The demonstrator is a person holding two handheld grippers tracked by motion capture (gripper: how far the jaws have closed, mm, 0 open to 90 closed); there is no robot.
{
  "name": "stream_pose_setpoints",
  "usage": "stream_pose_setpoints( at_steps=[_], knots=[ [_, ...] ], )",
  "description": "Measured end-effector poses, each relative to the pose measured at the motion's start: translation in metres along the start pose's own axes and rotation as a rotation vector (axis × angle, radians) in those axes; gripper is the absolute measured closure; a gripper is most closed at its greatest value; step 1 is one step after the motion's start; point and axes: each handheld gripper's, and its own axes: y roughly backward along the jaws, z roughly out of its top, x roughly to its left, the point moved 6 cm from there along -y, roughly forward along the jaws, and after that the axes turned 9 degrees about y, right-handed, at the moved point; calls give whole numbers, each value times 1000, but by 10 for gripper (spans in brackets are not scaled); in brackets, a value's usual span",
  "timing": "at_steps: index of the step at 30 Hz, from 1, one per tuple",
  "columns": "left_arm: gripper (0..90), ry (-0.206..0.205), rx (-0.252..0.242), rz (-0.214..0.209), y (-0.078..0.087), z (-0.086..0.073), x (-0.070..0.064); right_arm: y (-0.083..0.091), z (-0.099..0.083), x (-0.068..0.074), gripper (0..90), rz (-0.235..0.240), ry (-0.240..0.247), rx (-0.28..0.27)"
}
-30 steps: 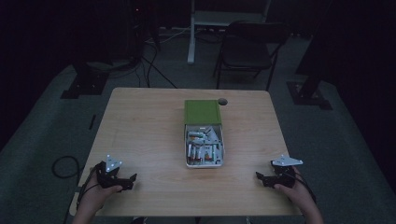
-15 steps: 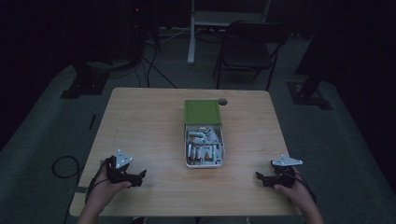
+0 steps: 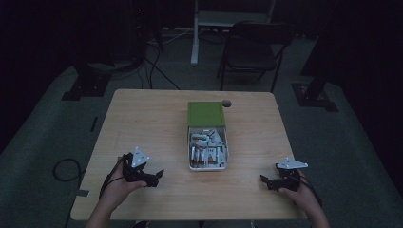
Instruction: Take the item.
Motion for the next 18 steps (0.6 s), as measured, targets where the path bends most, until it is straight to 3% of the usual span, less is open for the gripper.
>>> stream_pose_setpoints(
  at_steps=[18],
  knots=[
    [6,-86,-69,-113,-1,33,-52,0,0,1,118,-8,-9,3]
  ],
)
